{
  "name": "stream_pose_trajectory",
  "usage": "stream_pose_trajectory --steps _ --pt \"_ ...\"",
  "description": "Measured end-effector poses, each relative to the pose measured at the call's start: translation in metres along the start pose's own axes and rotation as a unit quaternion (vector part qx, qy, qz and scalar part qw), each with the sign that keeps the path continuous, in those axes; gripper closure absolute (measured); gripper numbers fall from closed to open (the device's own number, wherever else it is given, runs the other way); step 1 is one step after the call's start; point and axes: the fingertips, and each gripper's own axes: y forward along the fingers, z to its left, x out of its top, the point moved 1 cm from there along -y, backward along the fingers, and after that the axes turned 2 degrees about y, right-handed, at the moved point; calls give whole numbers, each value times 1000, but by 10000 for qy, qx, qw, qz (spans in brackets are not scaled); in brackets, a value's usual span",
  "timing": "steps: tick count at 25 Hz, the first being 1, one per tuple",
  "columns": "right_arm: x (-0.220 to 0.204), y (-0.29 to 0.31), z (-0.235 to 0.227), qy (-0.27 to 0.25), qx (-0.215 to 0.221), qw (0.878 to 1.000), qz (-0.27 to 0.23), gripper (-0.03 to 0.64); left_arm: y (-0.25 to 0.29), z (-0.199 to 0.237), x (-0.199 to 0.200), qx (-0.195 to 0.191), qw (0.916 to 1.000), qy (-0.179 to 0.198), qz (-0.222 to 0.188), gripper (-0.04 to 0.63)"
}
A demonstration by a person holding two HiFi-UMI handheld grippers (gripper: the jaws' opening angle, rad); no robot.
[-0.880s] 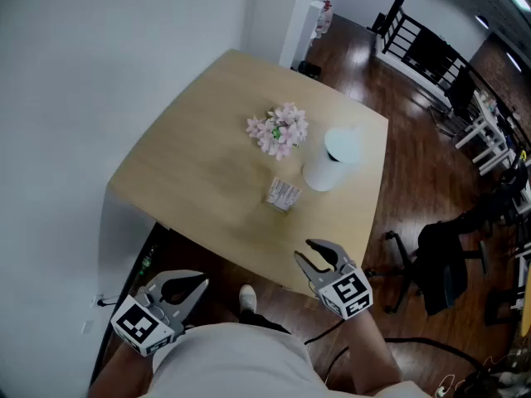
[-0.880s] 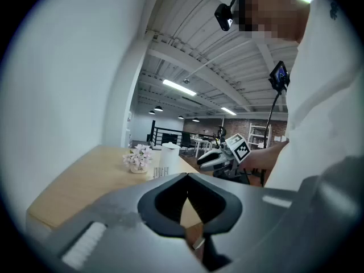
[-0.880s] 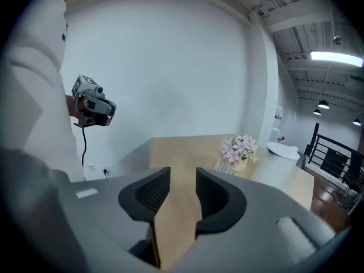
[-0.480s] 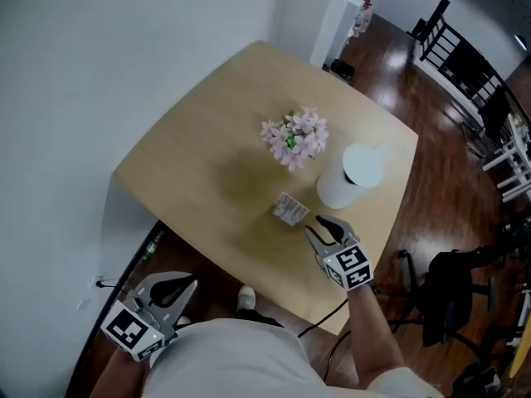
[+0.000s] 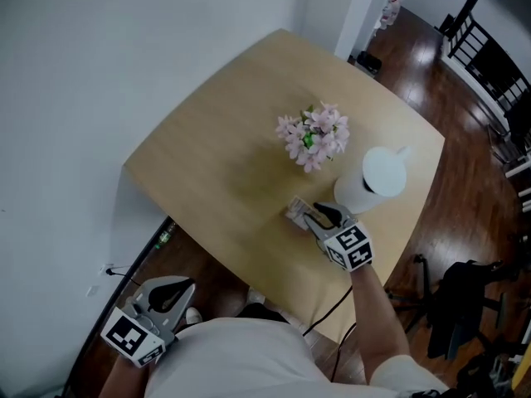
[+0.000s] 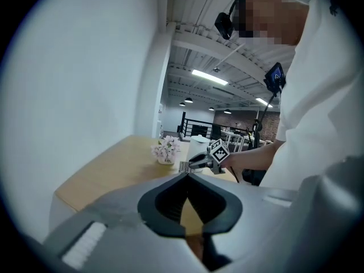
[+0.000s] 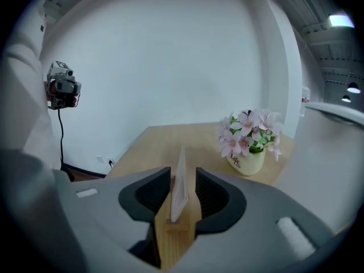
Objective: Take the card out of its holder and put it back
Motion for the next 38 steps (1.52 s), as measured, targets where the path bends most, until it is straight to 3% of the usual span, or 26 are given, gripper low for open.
stream_pose_trajectory --steps 7,17,24,38 --pt "0 10 3 69 336 9994 -17 573 -3 4 0 171 9998 -46 71 592" --pt "3 8 6 350 565 9977 -114 595 -7 5 2 201 9997 6 128 592" --pt "16 -1 6 440 437 9978 -213 595 -15 10 -2 196 9998 -11 77 592" --pt "70 -41 28 -38 -71 9996 -262 595 -55 22 -13 41 9996 36 -289 592"
